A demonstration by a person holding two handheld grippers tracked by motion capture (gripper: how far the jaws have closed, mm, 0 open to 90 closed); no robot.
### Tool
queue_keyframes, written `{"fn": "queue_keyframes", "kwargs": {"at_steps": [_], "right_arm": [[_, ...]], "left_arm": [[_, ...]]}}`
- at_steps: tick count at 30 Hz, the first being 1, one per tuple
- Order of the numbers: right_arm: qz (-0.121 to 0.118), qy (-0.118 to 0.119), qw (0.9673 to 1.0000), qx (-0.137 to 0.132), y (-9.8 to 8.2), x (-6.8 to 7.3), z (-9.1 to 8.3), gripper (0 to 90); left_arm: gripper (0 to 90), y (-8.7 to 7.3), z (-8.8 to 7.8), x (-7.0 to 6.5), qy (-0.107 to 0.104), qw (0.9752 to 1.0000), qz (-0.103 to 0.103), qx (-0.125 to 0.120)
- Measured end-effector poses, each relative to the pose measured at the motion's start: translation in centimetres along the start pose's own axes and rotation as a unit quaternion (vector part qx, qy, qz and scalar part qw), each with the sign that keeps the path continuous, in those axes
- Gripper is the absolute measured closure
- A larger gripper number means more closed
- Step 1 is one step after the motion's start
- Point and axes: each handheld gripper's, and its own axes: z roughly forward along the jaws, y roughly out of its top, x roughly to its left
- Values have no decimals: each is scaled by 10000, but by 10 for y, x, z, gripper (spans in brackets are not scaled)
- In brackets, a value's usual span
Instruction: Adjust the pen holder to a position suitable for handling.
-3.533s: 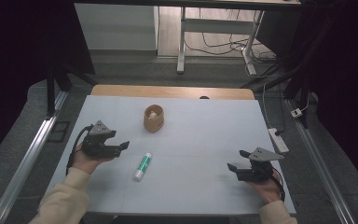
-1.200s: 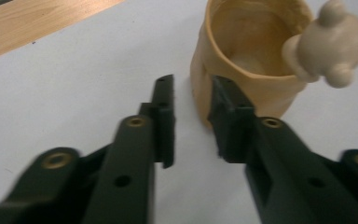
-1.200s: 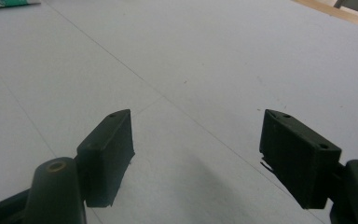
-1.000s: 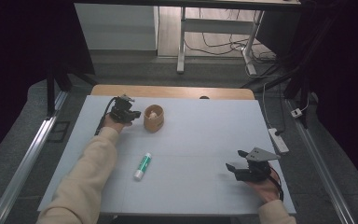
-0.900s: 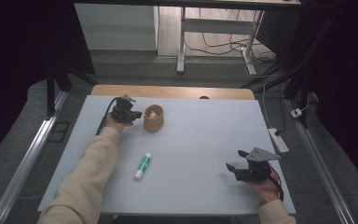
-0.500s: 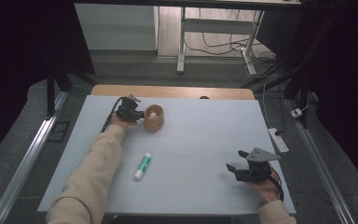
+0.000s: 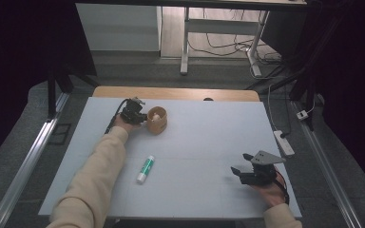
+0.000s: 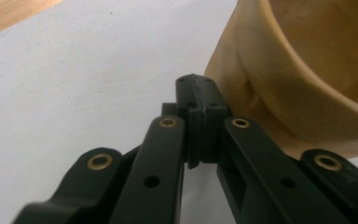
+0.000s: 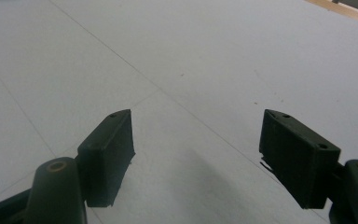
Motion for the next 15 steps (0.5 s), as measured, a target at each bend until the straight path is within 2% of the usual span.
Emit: {"fn": "queue_keyframes", "kwargs": {"at_steps": [6,15], "right_arm": [[-23,-16,10000,28,0,0,1,257],[-10,-27,10000,36,-1,0,0,258]], "left_arm": [[890,1,4,-2,21,10000,6,17],[890,4,10,-9,13,9998,166,125]]}}
